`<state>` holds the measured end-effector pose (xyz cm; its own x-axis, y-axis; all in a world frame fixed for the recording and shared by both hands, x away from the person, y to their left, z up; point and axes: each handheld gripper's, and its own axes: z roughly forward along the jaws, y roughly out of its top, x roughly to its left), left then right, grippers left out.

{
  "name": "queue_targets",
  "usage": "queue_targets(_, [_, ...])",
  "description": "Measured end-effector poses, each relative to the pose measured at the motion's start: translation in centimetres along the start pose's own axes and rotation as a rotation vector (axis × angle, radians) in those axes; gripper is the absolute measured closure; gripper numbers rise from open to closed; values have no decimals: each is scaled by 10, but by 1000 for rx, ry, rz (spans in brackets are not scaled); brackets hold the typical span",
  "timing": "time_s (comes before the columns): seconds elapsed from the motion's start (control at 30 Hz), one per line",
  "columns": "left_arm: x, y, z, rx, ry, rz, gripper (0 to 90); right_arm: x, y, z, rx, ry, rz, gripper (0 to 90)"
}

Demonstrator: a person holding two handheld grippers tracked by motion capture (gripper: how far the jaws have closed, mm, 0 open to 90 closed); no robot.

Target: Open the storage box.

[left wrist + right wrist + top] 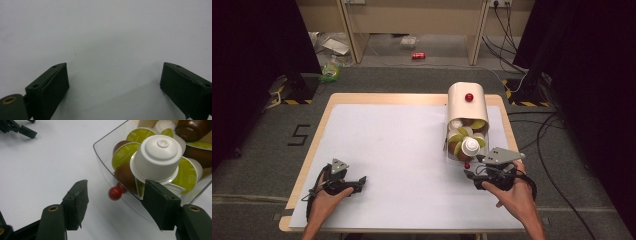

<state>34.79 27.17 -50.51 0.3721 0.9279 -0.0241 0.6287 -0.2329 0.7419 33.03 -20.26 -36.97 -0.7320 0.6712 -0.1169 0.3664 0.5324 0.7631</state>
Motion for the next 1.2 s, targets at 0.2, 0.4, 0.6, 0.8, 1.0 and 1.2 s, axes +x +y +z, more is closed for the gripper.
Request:
queue_targets(0.2, [0, 0, 0, 0, 0, 0, 75, -2, -3, -4, -11, -8, 12, 373])
queue_targets(0.4, [0, 0, 0, 1, 0, 0, 76, -5, -3, -5, -37, -32, 37, 337])
queue_targets(0.6, [0, 0, 0, 1, -1, -1, 75, -8, -3, -8, -79, -70, 64, 304])
queue_targets(0.8, [0, 0, 0, 0, -1, -2, 75, -12, -4, -10, -119, -101, 92, 254])
queue_targets(1.0, [0, 0, 0, 1, -1, -2, 75, -15, -5, -6, -147, -129, 125, 185])
queue_targets(1.2, [0, 0, 0, 1, -2, -3, 74, -17, -3, -3, -163, -140, 129, 157])
